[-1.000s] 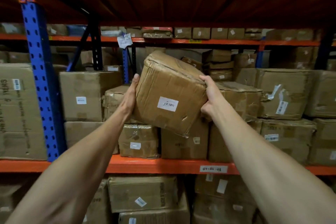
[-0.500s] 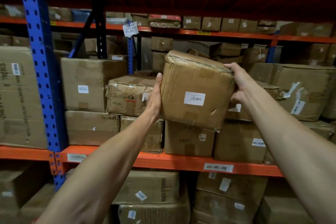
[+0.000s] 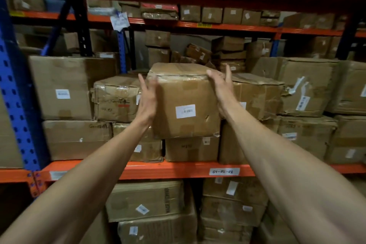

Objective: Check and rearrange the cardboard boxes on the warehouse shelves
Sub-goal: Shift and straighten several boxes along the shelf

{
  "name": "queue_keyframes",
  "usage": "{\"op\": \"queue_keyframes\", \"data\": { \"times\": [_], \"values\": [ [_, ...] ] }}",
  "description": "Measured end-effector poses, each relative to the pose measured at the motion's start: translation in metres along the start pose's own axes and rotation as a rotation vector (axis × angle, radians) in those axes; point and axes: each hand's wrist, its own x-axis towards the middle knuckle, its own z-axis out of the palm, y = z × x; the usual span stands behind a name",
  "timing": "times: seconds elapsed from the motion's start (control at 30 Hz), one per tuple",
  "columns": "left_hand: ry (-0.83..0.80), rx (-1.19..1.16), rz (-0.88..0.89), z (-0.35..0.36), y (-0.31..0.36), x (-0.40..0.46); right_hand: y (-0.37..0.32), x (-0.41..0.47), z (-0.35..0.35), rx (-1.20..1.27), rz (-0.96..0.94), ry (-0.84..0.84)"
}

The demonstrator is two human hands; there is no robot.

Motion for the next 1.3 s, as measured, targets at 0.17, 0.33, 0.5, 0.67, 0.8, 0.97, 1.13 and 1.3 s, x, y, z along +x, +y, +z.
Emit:
{"op": "queue_keyframes", "data": {
  "times": [0.17, 0.33, 0.5, 0.67, 0.8, 0.97, 1.13, 1.3],
  "values": [
    [0.098, 0.702, 0.515, -0.008, -0.016, 0.027, 0.036, -0.009, 0.0, -0.763, -0.52, -0.073],
    [-0.01, 1.351, 0.908, -0.019, -0.022, 0.063, 0.051, 0.004, 0.022, -1.195, -0.572, 0.057],
    [-0.309, 1.668, 0.745, -0.037, -0.013, 0.09, 0.058, 0.023, 0.026, -1.237, -0.626, -0.06],
    [-0.35, 1.731, 0.591, -0.033, -0.016, 0.117, 0.055, 0.048, 0.025, -1.388, -0.6, -0.239],
    [-0.344, 1.728, 0.546, -0.019, -0.026, 0.139, 0.06, 0.073, 0.03, -1.409, -0.531, -0.253],
    [-0.342, 1.748, 0.507, -0.015, -0.041, 0.165, 0.076, 0.102, 0.044, -1.418, -0.539, -0.229],
    [-0.335, 1.739, 0.496, -0.011, -0.049, 0.181, 0.082, 0.12, 0.049, -1.407, -0.545, -0.231],
    [-0.317, 1.755, 0.51, -0.009, -0.055, 0.19, 0.088, 0.132, 0.052, -1.4, -0.556, -0.235]
  ]
}}
